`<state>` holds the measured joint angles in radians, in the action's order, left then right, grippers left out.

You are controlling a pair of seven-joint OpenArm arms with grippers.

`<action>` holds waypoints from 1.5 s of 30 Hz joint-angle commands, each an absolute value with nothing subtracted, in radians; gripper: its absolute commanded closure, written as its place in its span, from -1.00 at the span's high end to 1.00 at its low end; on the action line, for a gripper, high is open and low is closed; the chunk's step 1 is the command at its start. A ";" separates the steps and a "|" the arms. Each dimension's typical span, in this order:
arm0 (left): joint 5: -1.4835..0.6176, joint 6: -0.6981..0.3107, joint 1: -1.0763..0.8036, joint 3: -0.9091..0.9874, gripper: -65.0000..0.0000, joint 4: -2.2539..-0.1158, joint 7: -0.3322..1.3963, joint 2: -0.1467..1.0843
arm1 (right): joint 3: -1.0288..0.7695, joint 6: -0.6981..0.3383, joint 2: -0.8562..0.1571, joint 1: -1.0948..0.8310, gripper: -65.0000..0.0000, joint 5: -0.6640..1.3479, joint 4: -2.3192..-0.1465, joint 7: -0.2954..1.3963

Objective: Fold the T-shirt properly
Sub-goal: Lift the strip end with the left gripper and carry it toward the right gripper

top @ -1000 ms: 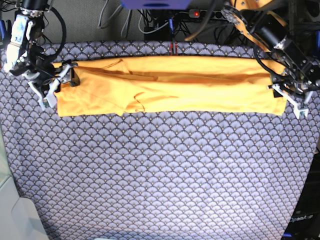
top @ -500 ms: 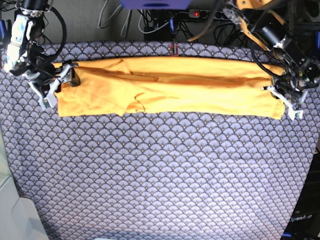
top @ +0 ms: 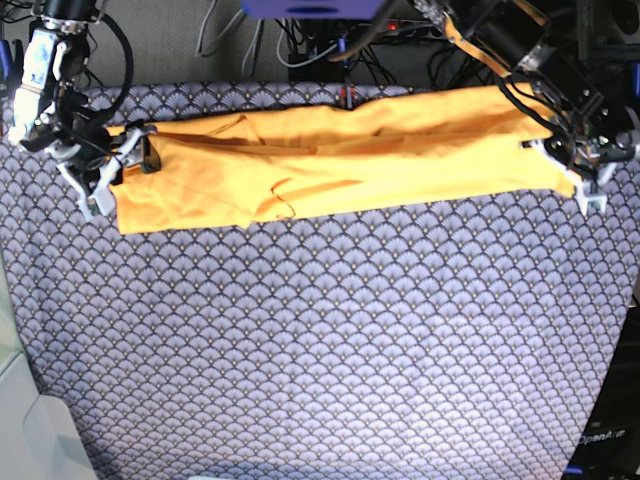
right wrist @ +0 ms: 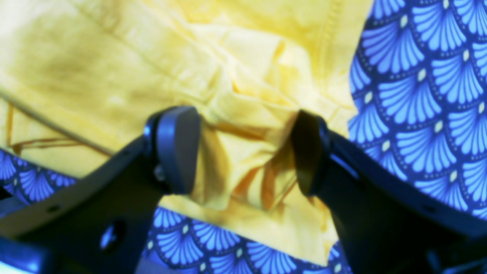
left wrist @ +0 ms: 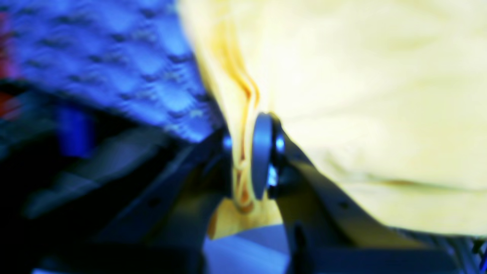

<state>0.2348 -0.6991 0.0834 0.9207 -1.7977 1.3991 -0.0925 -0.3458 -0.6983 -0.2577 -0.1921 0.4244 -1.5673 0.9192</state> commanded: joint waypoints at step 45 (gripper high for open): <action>0.122 -0.498 -0.062 -0.096 -1.00 -1.992 1.396 -0.157 | -0.341 -0.698 -0.266 -0.150 0.20 0.432 -1.581 0.929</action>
